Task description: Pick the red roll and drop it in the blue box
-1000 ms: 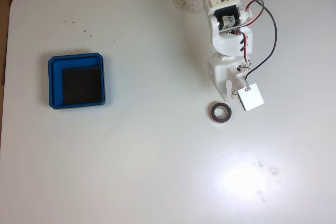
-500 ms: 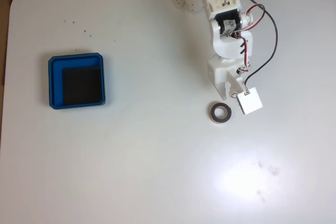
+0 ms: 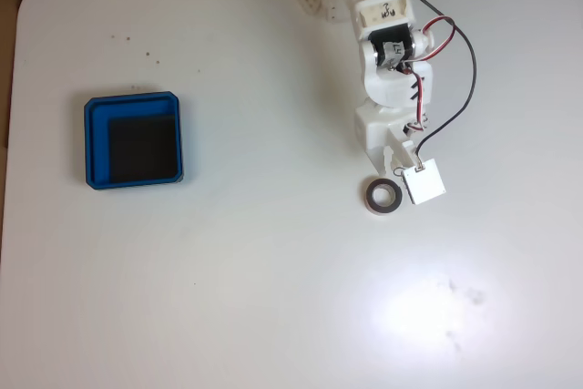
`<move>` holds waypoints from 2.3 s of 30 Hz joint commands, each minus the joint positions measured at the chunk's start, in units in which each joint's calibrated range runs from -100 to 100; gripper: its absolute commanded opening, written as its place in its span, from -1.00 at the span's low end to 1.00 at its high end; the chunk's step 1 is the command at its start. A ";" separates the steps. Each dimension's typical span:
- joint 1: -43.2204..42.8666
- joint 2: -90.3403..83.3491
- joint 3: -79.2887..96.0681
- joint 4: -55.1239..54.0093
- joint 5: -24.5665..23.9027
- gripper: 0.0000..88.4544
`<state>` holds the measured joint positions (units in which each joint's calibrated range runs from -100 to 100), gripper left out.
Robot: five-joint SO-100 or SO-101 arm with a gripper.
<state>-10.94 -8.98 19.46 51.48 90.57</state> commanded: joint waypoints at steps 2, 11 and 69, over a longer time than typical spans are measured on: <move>0.04 0.87 -5.27 0.17 -0.20 -0.99; -0.55 10.56 -11.82 0.17 0.15 -0.97; -1.23 23.11 -17.04 0.17 0.50 -0.72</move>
<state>-12.02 14.56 6.64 51.48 90.82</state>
